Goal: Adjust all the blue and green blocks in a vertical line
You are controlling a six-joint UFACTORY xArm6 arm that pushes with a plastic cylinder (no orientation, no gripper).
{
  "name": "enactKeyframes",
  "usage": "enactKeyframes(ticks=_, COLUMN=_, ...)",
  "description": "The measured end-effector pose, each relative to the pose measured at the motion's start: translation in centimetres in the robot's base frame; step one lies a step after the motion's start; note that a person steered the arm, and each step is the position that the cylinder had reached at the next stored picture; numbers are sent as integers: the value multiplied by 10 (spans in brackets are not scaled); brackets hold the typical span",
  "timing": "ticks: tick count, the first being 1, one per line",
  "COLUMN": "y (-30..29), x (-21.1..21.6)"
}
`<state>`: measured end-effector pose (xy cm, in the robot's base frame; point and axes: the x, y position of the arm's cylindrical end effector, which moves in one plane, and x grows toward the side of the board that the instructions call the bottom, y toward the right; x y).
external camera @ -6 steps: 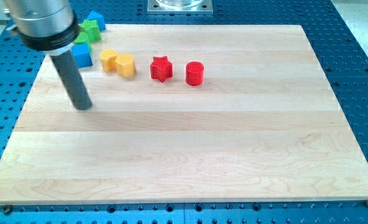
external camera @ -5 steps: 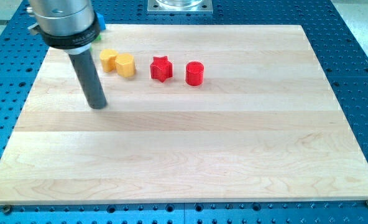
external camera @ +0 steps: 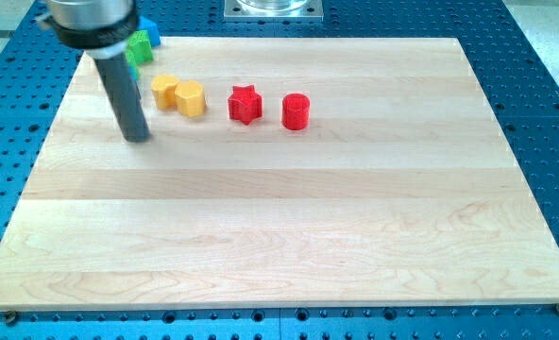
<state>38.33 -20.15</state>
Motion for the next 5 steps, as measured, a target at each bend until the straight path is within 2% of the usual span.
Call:
enactKeyframes(ticks=1, y=-37, x=-21)
enactKeyframes(ticks=2, y=-48, x=-76)
enactKeyframes(ticks=4, y=-48, x=-140)
enactKeyframes(ticks=5, y=-48, x=-153)
